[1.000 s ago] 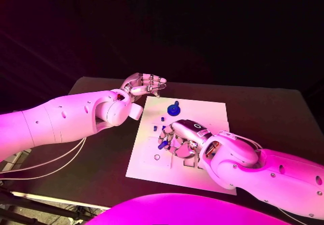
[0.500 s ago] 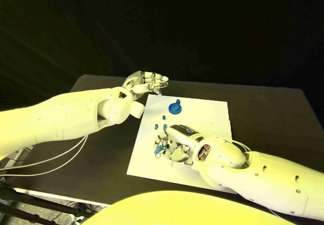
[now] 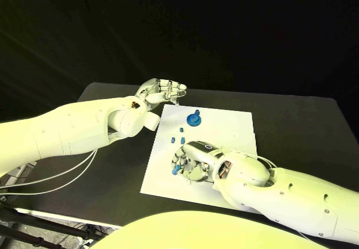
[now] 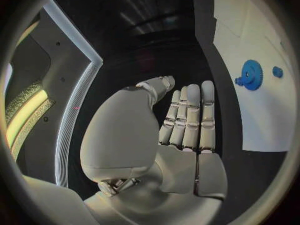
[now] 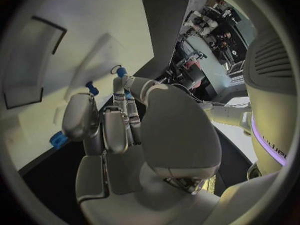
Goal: Assemble the parts on the task board
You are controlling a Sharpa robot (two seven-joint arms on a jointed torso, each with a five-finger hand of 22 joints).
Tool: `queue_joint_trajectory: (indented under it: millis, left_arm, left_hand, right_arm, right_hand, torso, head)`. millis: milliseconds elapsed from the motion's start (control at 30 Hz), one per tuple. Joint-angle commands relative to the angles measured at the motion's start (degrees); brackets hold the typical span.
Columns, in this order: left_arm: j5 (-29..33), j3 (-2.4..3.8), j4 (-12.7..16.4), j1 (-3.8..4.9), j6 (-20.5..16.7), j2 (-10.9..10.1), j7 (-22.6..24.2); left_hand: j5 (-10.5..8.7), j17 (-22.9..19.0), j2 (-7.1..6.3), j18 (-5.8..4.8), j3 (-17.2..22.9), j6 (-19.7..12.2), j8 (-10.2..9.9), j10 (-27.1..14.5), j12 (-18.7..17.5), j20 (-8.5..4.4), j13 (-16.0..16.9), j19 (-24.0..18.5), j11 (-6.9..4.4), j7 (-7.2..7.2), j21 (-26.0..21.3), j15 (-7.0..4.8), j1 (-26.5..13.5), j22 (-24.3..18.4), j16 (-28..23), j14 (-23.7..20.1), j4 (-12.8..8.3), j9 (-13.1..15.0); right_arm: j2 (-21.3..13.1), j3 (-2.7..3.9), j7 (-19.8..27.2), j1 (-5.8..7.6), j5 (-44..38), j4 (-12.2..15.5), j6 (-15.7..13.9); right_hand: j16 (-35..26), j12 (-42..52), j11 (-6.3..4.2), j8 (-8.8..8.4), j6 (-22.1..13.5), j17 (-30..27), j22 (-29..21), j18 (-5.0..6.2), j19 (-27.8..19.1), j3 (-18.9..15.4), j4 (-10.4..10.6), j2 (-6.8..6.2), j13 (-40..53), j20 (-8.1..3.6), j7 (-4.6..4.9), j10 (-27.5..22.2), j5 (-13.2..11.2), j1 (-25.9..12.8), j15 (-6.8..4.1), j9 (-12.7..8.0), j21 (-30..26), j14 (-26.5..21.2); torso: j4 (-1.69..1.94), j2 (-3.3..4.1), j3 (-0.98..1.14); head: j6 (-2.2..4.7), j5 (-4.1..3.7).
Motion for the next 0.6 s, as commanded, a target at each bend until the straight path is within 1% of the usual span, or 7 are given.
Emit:
queue_joint_trajectory:
  millis: [33, 367, 433, 600]
  left_arm:
    - [0.28, 0.04, 0.10, 0.06, 1.08, 0.11, 0.17]
    - [0.28, 0.04, 0.09, 0.06, 1.29, 0.05, 0.07]
    - [0.28, 0.04, 0.09, 0.06, 1.31, 0.03, 0.05]
    - [0.28, 0.04, 0.09, 0.06, 1.36, 0.03, 0.04]
  left_hand:
    - [0.08, -0.09, 0.50, 0.74, -0.37, -0.40, 0.35, -0.37, 0.22, 0.40, 0.05, -0.13, 0.05, 0.14, -0.30, -0.11, 0.10, -0.09, -0.22, -0.46, 0.03, 0.08]
    - [0.09, -0.17, 0.52, 0.75, -0.45, -0.47, 0.44, -0.52, 0.42, 0.42, 0.06, -0.11, 0.07, 0.16, -0.40, -0.09, 0.15, -0.11, -0.20, -0.51, 0.00, 0.10]
    - [0.09, -0.17, 0.52, 0.75, -0.45, -0.47, 0.44, -0.52, 0.42, 0.42, 0.06, -0.11, 0.07, 0.16, -0.40, -0.09, 0.15, -0.11, -0.20, -0.51, 0.00, 0.10]
    - [0.08, -0.19, 0.51, 0.75, -0.48, -0.49, 0.45, -0.56, 0.45, 0.43, 0.05, -0.11, 0.07, 0.16, -0.42, -0.09, 0.13, -0.12, -0.20, -0.52, 0.01, 0.10]
  right_arm:
    - [0.16, -0.02, -1.10, -0.20, -1.77, -0.40, 1.56]
    - [0.61, -0.03, -2.37, -0.63, -4.63, -1.23, 0.56]
    - [0.66, -0.03, -2.49, -0.68, -5.11, -1.30, 0.57]
    - [0.82, -0.04, -2.69, -0.72, -5.65, -1.38, 1.00]
  right_hand:
    - [0.16, -0.09, -0.90, 0.25, 0.15, -0.09, 8.46, -0.83, -0.19, 0.17, -0.04, 0.55, 0.07, -0.32, 0.27, 0.68, 0.25, 0.08, -0.28, 3.74, -0.21, 1.55]
    - [0.16, -0.11, -0.88, 0.28, 0.13, -0.09, 8.49, -0.85, -0.17, 0.21, -0.13, 0.52, 0.10, -0.30, 0.30, 0.71, 0.33, 0.00, -0.26, 3.80, -0.13, 1.55]
    - [0.18, -0.12, -0.88, 0.30, 0.13, -0.03, 8.51, -0.86, -0.14, 0.24, -0.18, 0.51, 0.12, -0.30, 0.31, 0.74, 0.35, -0.03, -0.26, 3.83, -0.06, 1.56]
    - [0.18, -0.12, -0.88, 0.30, 0.13, -0.03, 8.51, -0.86, -0.14, 0.24, -0.18, 0.51, 0.12, -0.30, 0.31, 0.74, 0.35, -0.03, -0.26, 3.83, -0.06, 1.56]
  torso:
    - [0.03, 0.00, 0.02]
    - [0.07, 0.03, 0.02]
    - [0.02, 0.02, -0.01]
    - [-0.01, 0.00, -0.03]
  head:
    - [0.00, 0.01]
    - [0.00, -0.02]
    - [0.00, 0.00]
    - [0.00, -0.02]
